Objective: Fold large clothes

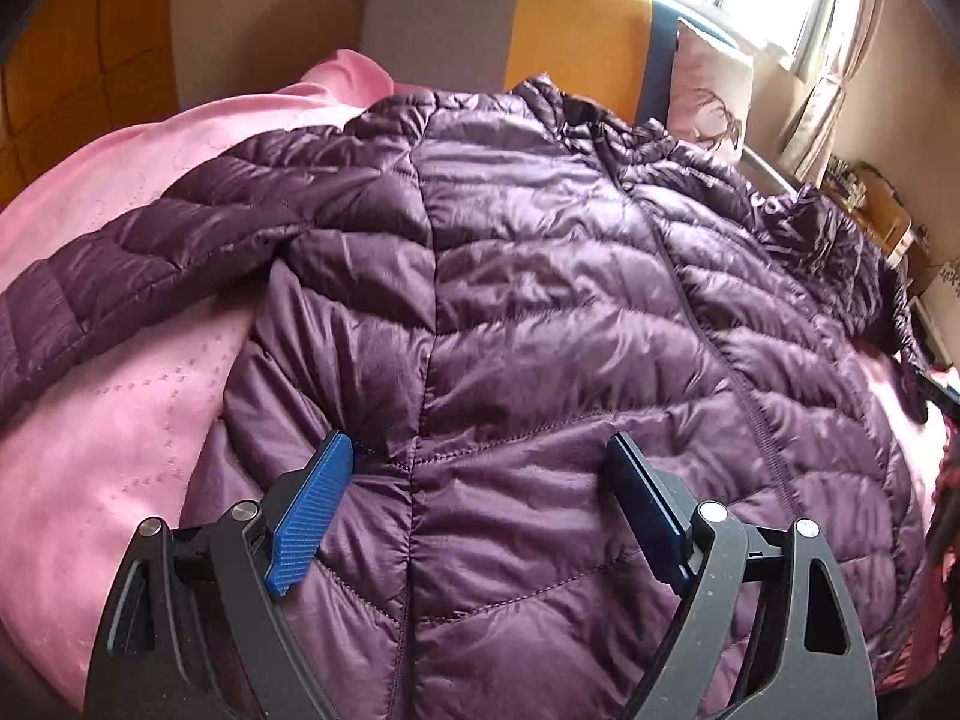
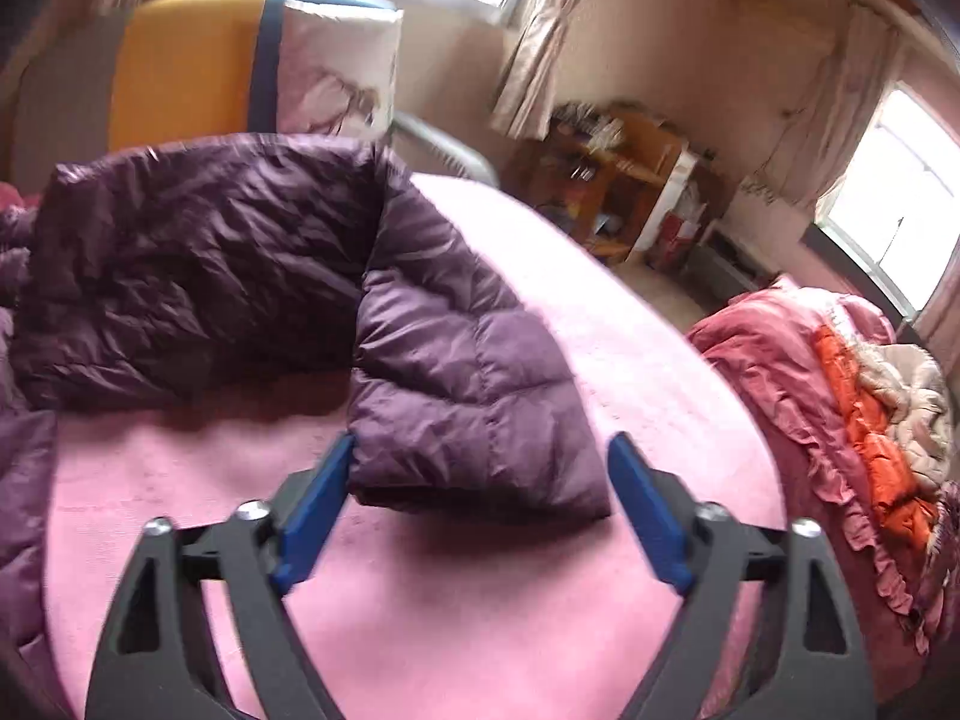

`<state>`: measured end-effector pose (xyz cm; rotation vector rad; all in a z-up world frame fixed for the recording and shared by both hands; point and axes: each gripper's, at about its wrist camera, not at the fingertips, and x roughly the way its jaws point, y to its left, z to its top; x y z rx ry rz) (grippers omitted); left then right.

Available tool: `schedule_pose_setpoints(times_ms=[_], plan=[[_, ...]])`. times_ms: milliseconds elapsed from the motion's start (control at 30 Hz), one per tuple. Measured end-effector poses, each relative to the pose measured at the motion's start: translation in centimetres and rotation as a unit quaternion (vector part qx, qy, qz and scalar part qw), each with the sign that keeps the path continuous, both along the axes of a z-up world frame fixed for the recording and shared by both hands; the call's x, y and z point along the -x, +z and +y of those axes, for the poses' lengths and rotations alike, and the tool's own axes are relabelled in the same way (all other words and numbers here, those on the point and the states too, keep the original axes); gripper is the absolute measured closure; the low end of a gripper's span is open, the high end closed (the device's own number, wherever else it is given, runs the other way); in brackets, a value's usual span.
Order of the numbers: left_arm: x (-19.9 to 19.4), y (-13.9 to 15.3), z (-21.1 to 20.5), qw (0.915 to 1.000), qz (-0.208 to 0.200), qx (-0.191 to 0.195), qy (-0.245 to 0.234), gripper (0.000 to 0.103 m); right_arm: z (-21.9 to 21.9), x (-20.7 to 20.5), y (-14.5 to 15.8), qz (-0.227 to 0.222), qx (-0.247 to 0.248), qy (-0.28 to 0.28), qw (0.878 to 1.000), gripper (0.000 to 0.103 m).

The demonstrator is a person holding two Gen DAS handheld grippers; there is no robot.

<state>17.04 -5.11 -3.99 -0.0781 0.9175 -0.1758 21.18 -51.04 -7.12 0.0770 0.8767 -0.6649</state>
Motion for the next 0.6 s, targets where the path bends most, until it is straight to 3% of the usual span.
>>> schedule_pose_setpoints(times_ms=[33,67,200,367,467,600], plan=[[0.0,-0.3,-0.2,1.0000,0.000,-0.004,-0.002,0.018,-0.7,-0.3,0.1,0.008,-0.017,-0.003,1.000,0.094],[0.0,-0.5,-0.4,1.0000,0.000,-0.007,-0.002,0.017,-1.1,0.0,0.9,-0.004,-0.020,-0.004,1.000,0.098],[-0.4,-0.8,-0.6,0.9999,0.001,-0.011,0.001,0.014,-2.3,2.1,7.1,-0.070,-0.017,0.025,0.997,0.099],[-0.6,-1.0,-1.0,0.9998,-0.001,-0.021,0.002,0.012,-8.7,3.6,12.7,-0.112,-0.016,-0.041,0.993,0.099],[-0.6,-1.0,-1.0,0.9998,-0.001,-0.021,0.003,0.012,-14.4,3.4,13.3,-0.095,0.008,-0.112,0.989,0.099],[-0.6,-1.1,-1.0,0.9998,-0.001,-0.022,0.005,0.011,-19.8,3.0,10.8,-0.041,0.006,-0.203,0.978,0.102]])
